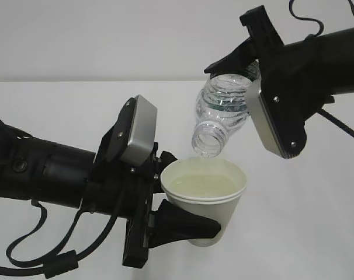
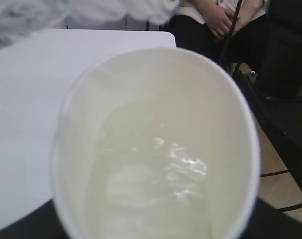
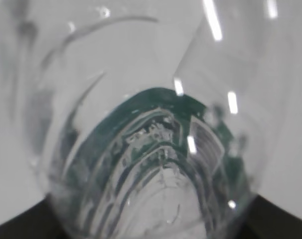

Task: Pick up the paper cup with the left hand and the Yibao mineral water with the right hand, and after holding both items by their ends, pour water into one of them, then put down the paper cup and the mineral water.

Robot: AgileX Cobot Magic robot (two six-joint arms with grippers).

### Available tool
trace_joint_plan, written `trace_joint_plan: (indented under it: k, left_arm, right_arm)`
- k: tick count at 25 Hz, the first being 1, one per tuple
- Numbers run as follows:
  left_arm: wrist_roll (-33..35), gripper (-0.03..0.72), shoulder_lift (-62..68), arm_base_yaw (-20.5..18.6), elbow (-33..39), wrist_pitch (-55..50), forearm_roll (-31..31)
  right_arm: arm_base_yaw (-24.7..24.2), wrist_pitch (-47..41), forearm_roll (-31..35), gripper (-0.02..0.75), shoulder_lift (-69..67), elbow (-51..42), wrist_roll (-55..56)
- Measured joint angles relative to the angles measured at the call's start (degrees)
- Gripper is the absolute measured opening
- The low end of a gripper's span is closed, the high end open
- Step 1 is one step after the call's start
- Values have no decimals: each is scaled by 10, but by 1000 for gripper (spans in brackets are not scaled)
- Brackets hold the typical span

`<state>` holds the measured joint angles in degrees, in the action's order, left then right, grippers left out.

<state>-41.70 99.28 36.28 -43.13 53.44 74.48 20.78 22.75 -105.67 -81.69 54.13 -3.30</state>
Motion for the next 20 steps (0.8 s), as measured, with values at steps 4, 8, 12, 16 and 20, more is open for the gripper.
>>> trace_joint_plan:
  k: [4,8,12,16,20]
  left_arm:
    - [0,404,0,0,0,0,0]
    - [0,403,0,0,0,0,0]
    - [0,403,0,0,0,0,0]
    - [0,403,0,0,0,0,0]
    - [0,403,0,0,0,0,-1]
  right_arm:
    - [0,2,0,426,0,0,38]
    - [0,7,0,426,0,0,62]
    - [0,10,0,426,0,0,94]
    - [0,10,0,426,0,0,122]
    - [0,11,14,426,0,0,135]
